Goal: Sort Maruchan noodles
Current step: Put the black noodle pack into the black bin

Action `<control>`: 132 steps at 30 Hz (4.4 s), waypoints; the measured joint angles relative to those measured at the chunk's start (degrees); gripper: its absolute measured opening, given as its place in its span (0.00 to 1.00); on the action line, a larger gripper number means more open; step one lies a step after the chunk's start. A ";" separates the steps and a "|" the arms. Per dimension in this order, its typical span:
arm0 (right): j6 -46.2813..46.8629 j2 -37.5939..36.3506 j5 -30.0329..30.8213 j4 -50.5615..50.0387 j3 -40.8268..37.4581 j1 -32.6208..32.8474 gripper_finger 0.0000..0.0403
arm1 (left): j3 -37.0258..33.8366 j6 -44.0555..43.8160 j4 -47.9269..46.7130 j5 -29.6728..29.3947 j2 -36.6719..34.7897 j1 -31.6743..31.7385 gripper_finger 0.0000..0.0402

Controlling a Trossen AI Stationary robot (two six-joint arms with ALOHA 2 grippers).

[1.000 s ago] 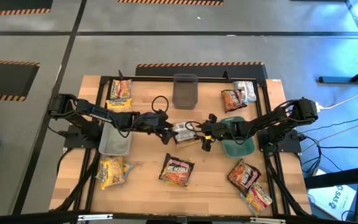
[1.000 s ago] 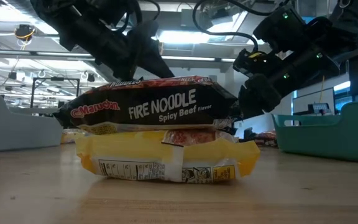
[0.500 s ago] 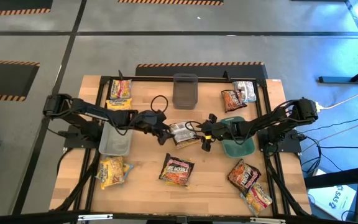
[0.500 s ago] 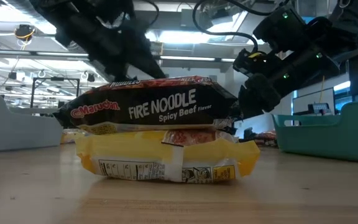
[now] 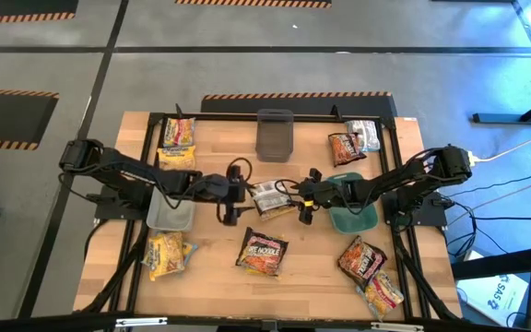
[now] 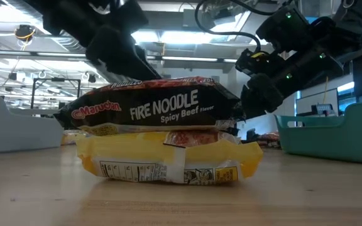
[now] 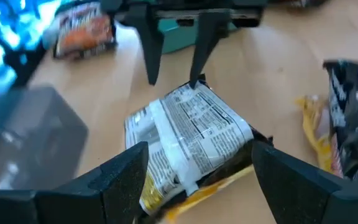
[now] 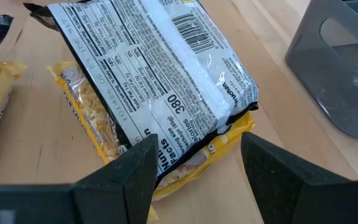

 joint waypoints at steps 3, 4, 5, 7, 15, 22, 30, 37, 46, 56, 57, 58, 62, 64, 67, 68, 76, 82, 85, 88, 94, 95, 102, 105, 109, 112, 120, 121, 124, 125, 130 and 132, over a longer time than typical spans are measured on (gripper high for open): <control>-0.14 0.00 0.01 0.09 0.00 0.00 0.54 | 0.00 6.56 -0.15 -2.26 0.00 -0.91 0.70; -0.27 0.00 0.02 0.12 0.00 0.00 0.54 | 0.00 8.63 -0.63 -3.32 0.00 -1.23 0.70; -0.29 0.00 0.02 0.15 0.00 0.00 0.54 | 0.00 10.64 -0.95 -4.40 0.00 -1.55 0.70; -0.31 0.00 0.02 0.28 0.00 0.00 0.54 | 0.00 13.92 -1.03 -6.67 0.02 -2.27 0.70; -0.33 0.00 0.02 0.35 0.00 0.00 0.54 | 0.02 22.59 -0.51 -13.45 1.82 -5.94 0.70; -0.35 -0.02 0.02 0.46 0.00 0.00 0.54 | 0.03 32.13 3.74 -19.52 9.13 -7.28 0.70; -0.37 -0.02 0.02 0.49 0.00 0.00 0.54 | 4.45 38.00 5.56 -22.28 17.79 -5.80 0.70; -0.36 -0.11 0.00 1.13 0.00 0.00 0.54 | 9.46 36.37 5.22 -22.74 23.51 -4.00 0.65; -0.50 -0.11 0.28 1.68 -0.04 0.00 0.54 | 10.91 28.77 5.27 -23.09 24.50 -4.09 0.41; -1.58 -5.36 -0.02 -0.56 -0.04 0.07 0.54 | 11.04 24.47 6.42 -29.90 23.97 -7.32 0.26; -1.61 -6.83 -0.16 -1.51 -0.04 0.07 0.54 | 11.06 23.66 6.48 -30.08 23.84 -7.62 0.25; -1.74 -8.48 -0.61 -2.67 -0.04 0.07 0.54 | 11.06 22.70 6.42 -30.26 23.58 -7.90 0.25; -2.03 -14.32 -3.02 -5.31 0.01 0.09 0.54 | 11.10 19.21 6.38 -30.49 22.62 -8.68 0.24; -2.04 -16.78 -4.64 -6.58 0.00 0.09 0.54 | 11.10 17.80 6.38 -30.52 21.60 -9.00 0.24; -2.94 -20.00 -6.10 -7.31 0.00 0.09 0.54 | 11.10 15.01 6.49 -29.55 19.69 -9.32 0.24; -3.05 -20.94 -6.74 -7.73 0.00 0.07 0.54 | 11.10 13.99 6.16 -29.31 18.95 -9.43 0.24; -4.83 -24.94 -9.25 -7.80 0.00 0.01 0.54 | 11.08 5.14 2.26 -23.88 10.90 -9.45 0.24; -7.43 -25.31 -9.15 -9.41 0.00 -0.02 0.54 | 8.61 -1.75 -0.50 -18.81 5.90 -8.28 0.20; -7.45 -25.31 -8.33 -10.58 0.00 -0.02 0.56 | 6.10 -3.66 0.58 -17.74 4.33 -8.02 0.18; -7.46 -25.31 -8.22 -11.43 0.00 -0.02 0.60 | 3.72 -4.59 3.40 -17.64 3.76 -7.98 0.15; -9.08 -25.31 -8.84 -14.67 0.00 -0.02 0.65 | 1.77 -6.27 4.62 -17.09 3.72 -7.98 0.11; -9.33 -25.31 -9.14 -15.17 0.00 -0.02 0.65 | 1.58 -6.47 4.68 -17.08 3.73 -8.00 0.11; -11.29 -25.29 -14.27 -16.26 0.00 -0.02 0.66 | 1.49 -6.14 9.11 -15.97 3.74 -9.06 0.11; -12.15 -24.93 -16.48 -16.00 0.00 0.00 0.66 | 1.49 -6.04 11.19 -15.08 3.74 -9.37 0.11; -13.42 -23.25 -17.34 -12.90 -0.02 0.07 0.66 | 1.51 -6.07 14.25 -12.31 3.74 -9.36 0.11; -14.29 -21.00 -22.10 -6.63 -0.02 0.07 0.66 | 1.51 -7.10 14.60 -11.51 3.74 -9.38 0.11; -16.59 -16.77 -22.52 1.11 0.22 0.07 0.66 | 1.51 -7.88 16.01 -11.59 3.74 -9.71 0.11; -16.61 -17.21 -21.79 -0.16 0.60 0.07 0.66 | 1.51 -8.17 15.85 -11.62 3.74 -9.71 0.11; -17.03 -19.29 -20.10 -7.26 3.34 0.07 0.66 | 1.51 -8.66 15.71 -11.77 3.74 -9.69 0.11; -17.06 -20.01 -19.40 -10.94 4.59 0.07 0.66 | 1.51 -8.70 15.63 -11.80 3.74 -9.68 0.11; -16.59 -20.75 -15.98 -27.28 12.07 0.15 0.66 | 1.51 -9.15 15.35 -12.51 3.76 -9.30 0.11; -16.72 -19.99 -15.05 -29.34 14.67 1.29 0.66 | 1.51 -10.04 15.29 -12.71 3.76 -9.09 0.11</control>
